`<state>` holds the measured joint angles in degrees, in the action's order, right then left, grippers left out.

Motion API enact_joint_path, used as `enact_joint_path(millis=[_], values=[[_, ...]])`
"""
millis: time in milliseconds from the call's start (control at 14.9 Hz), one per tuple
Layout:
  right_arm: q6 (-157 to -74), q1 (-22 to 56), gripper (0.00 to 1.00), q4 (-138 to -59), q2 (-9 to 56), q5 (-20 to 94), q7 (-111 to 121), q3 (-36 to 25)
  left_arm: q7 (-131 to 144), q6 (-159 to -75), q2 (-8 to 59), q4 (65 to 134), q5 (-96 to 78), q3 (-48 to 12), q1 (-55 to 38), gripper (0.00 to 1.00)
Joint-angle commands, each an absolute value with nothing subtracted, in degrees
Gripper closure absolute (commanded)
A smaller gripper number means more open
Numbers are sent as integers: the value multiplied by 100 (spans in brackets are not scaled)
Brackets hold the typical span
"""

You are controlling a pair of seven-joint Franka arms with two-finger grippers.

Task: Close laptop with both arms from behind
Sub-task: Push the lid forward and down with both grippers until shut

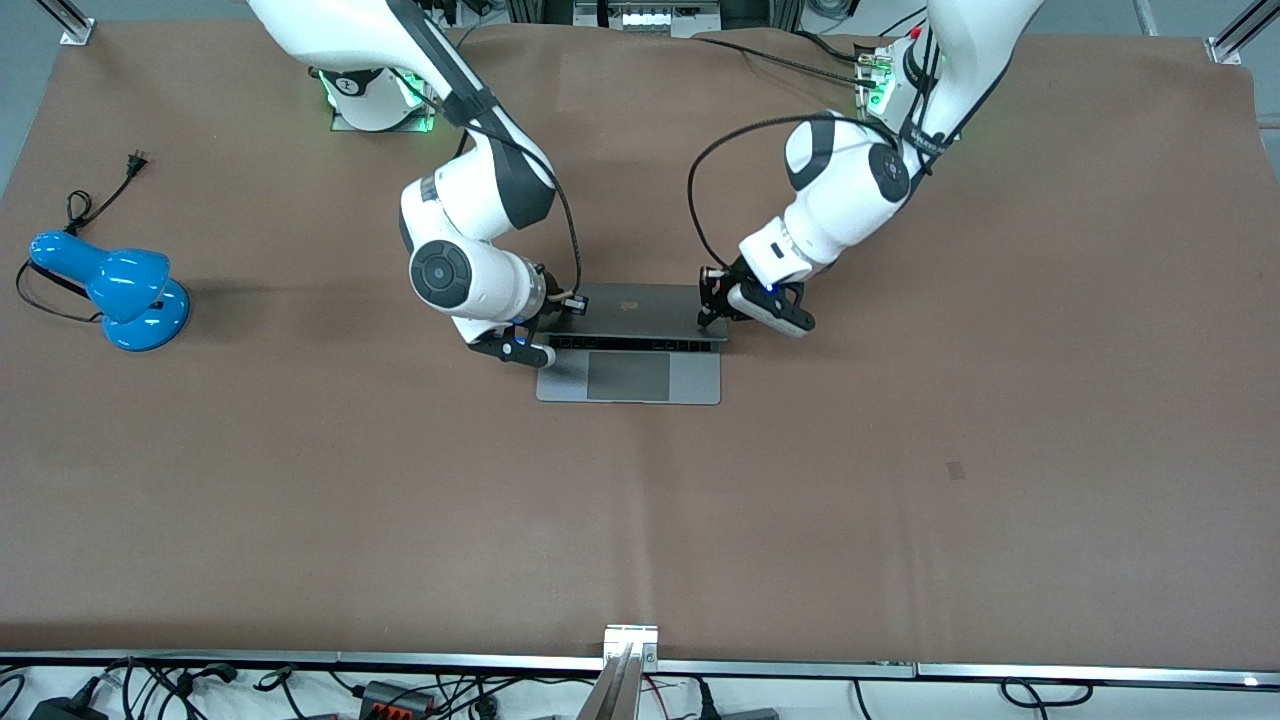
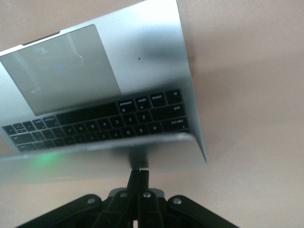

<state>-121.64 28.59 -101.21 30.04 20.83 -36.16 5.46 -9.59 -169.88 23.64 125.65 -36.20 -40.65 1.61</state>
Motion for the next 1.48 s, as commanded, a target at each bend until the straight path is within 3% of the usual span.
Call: enact_joint_path(millis=[0, 872, 1409], values=[[-12164, 2830, 100, -9722, 3383, 1969, -3621, 571, -1239, -17086, 2891, 12095, -3683, -3947, 106, 99], [-13104, 2874, 100, -9642, 4095, 1705, -3595, 571, -1485, -17288, 4147, 11312, -3683, -3665, -87, 99], [-13140, 2848, 100, -9581, 4078, 1705, -3586, 571, -1494, -17587, 4421, 11241, -3674, -3331, -466, 100]])
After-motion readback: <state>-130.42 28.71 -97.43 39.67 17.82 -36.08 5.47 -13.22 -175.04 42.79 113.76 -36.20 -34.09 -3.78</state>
